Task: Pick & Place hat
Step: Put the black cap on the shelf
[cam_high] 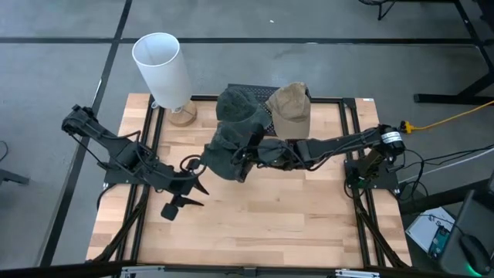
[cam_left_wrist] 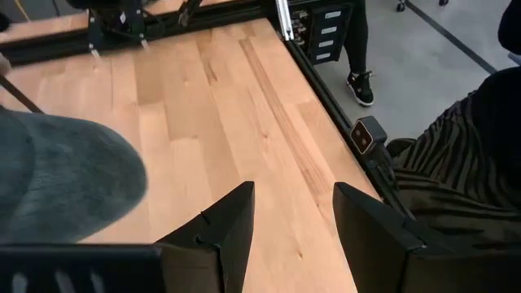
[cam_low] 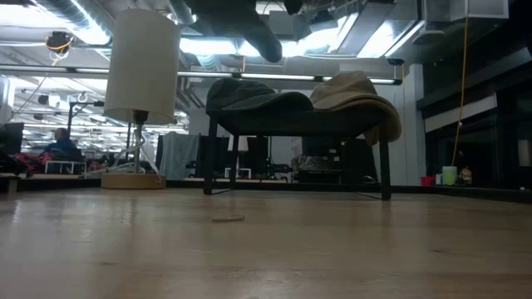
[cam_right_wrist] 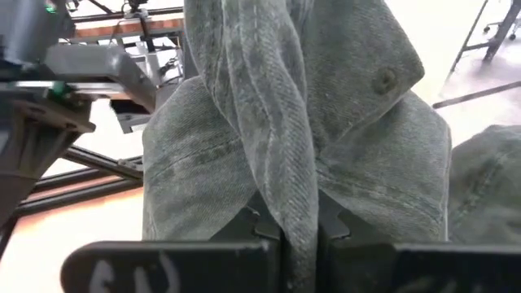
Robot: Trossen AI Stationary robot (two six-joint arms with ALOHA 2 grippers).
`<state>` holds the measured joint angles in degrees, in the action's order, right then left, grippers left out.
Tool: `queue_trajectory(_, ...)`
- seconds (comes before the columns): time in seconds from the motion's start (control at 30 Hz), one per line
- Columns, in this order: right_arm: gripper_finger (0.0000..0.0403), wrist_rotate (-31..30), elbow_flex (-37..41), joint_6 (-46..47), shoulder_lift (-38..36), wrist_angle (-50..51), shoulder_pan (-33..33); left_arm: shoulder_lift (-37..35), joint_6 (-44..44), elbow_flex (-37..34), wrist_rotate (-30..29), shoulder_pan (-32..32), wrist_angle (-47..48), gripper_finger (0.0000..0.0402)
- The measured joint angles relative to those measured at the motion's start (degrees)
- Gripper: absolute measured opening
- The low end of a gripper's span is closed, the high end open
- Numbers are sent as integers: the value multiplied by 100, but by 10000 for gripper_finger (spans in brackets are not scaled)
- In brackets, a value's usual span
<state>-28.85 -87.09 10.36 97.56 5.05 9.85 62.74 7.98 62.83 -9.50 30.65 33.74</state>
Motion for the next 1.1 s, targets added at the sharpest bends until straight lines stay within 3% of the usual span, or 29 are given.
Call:
queue_trajectory(0.5,16,47,-195,147,20,179,-120,52,198,-1,-236,0,2,158)
queue_trajectory(0.63,16,-17,-655,148,11,662,-228,52,198,-1,-304,0,63,157)
queue_trajectory(0.83,17,-640,-1060,347,11,1410,-454,52,189,-1,-304,0,207,159)
queue_trajectory(1.1,17,-705,-1404,601,11,2279,-826,52,176,-1,-393,0,577,156)
